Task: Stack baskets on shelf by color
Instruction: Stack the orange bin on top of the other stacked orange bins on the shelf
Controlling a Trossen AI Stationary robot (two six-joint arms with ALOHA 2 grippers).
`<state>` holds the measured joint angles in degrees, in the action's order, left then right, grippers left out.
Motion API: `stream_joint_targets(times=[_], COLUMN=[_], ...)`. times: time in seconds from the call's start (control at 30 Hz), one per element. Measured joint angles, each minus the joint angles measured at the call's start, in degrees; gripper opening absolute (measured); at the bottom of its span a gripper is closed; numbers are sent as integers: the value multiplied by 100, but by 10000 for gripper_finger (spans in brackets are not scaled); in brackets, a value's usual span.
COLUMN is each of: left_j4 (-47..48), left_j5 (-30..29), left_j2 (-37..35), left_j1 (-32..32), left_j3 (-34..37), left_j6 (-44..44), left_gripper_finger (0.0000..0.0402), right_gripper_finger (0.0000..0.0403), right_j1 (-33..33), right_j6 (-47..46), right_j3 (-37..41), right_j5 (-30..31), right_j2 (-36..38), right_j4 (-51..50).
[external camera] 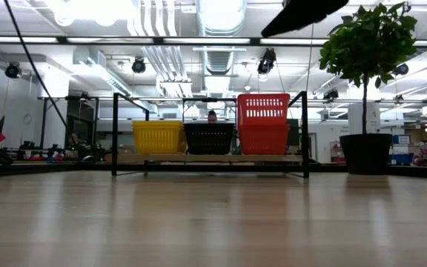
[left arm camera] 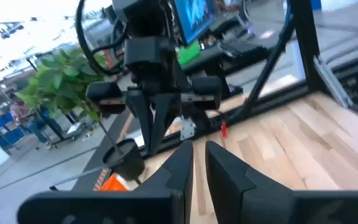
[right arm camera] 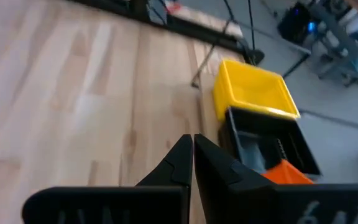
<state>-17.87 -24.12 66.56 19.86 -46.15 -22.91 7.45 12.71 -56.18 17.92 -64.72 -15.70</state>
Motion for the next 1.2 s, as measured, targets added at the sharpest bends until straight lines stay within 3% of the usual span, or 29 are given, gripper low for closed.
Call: stream_joint_targets(times=[0.33,0.43,0.57,0.83,1.0,1.2], left_j4=[-599,-676,-738,-709,-695,-673], left_j5=[0,2,2,2,4,4], left_j2=[-812,-897,-971,-1005,-1003,-1003], left_j1=[2,4,4,9,7,7], left_j3=[753,847,920,923,923,936], left_j6=[-2,-3,-3,-3,-3,-29], left_gripper_finger=[26,26,26,26,26,26], right_gripper_finger=[9,10,33,135,179,189], right_j1=[-627,-1045,-1678,-2514,-2749,-2812], right_j6=[-219,-69,142,434,485,538], right_j3=[-2127,-2528,-2901,-3086,-3086,-3086], right_j5=[96,-379,-1123,-1959,-1983,-1944], right_j2=[-1127,-1390,-1692,-2282,-2603,-2759], right_j4=[-2950,-3376,-3646,-3847,-3869,-3914])
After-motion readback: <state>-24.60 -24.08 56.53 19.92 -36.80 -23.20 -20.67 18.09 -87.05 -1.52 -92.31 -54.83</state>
